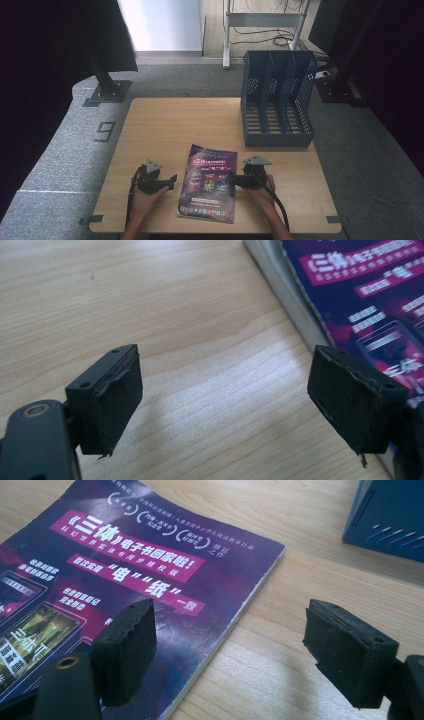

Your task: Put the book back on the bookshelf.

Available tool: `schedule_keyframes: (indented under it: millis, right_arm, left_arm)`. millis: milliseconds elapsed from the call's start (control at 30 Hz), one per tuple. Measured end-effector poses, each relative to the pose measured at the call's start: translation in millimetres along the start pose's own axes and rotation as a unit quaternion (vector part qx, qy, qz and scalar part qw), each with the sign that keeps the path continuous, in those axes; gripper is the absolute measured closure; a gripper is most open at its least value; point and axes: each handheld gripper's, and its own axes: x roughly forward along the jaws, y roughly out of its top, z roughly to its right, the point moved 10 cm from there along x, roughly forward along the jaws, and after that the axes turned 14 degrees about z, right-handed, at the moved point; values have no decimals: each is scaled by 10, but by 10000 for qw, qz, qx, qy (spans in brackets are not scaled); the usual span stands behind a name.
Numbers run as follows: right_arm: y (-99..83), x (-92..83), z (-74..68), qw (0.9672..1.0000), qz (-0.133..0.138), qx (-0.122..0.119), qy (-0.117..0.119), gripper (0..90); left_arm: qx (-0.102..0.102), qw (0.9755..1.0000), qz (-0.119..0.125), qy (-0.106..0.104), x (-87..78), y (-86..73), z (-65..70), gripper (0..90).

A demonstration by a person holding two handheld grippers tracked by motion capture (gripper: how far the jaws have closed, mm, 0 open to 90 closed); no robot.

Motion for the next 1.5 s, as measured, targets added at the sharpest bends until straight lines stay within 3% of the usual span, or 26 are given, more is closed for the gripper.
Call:
schedule_keyframes:
  millis: [333, 467, 900, 1133, 1500]
  right_arm:
    - [-126, 70, -115, 9996, -236, -54, 124, 201]
    - [-143, 81, -135, 9996, -238, 46, 149, 212]
    - [-140, 71, -184, 9992, -203, 19, 353, 317]
    - [-136, 85, -210, 9989, -203, 15, 420, 303]
    - [-141, 110, -278, 9987, -281, -60, 431, 251]
  left_arm:
    - [-33, 9998, 109, -176, -18, 70, 75, 148]
    - [-36, 9998, 119, -174, -29, 79, 73, 148]
    - [41, 9996, 75, -257, -3, 83, 164, 150]
    - [5, 9995, 16, -309, 44, 114, 197, 153]
    - [158, 9990, 71, -415, 111, 368, 323, 155]
